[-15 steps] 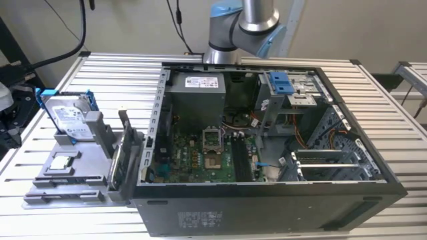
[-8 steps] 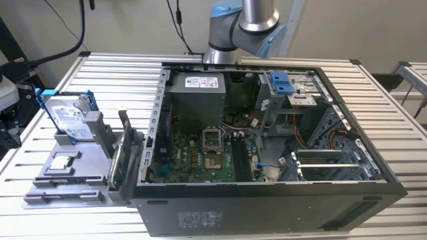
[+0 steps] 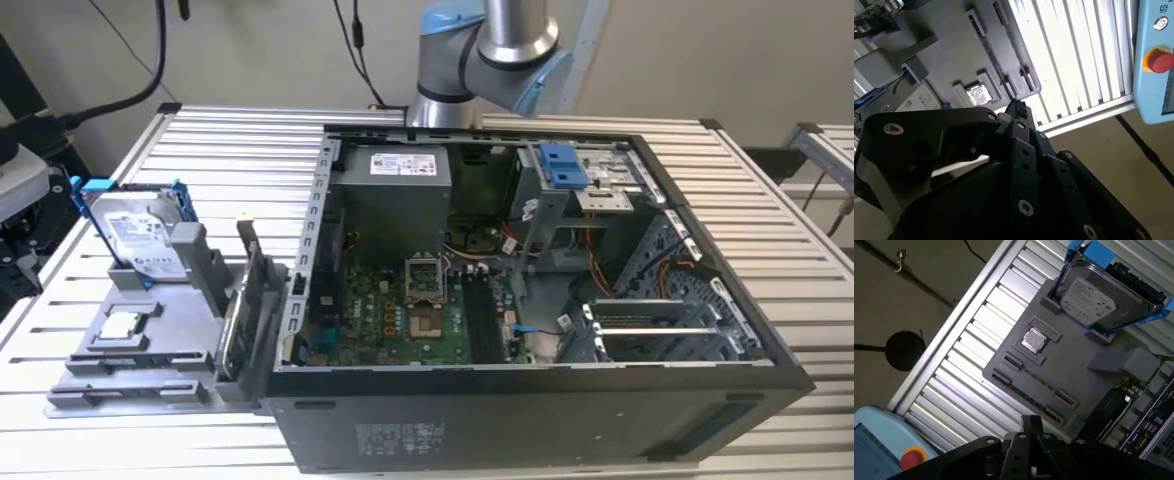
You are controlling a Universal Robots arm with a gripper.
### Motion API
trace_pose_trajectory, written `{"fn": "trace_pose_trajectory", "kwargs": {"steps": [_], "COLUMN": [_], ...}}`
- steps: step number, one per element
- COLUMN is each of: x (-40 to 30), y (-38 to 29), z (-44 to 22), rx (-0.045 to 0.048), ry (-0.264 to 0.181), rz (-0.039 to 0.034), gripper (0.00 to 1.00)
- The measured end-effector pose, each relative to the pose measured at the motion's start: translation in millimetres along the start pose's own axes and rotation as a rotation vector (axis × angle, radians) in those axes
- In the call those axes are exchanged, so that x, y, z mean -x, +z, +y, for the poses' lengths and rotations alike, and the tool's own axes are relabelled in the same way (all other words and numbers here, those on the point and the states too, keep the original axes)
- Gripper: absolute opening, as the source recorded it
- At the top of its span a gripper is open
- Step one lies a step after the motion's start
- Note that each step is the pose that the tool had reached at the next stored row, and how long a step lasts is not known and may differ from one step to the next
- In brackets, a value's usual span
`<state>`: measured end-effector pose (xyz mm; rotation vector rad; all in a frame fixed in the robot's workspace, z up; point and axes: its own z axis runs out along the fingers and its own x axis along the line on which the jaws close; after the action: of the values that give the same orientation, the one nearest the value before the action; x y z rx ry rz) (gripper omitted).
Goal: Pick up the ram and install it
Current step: 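Pick up the ram and move it above insertion slot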
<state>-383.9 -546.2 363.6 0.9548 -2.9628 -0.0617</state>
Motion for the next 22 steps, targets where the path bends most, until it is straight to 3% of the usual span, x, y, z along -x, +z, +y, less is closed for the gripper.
{"fn": "trace_pose_trajectory", "kwargs": {"steps": [22], "x": [0.0], "y": [0.0], "z": [-0.1], "rx": [-0.0037], "ry": [-0.256], "rz": [0.0119], "gripper": [0.11]}}
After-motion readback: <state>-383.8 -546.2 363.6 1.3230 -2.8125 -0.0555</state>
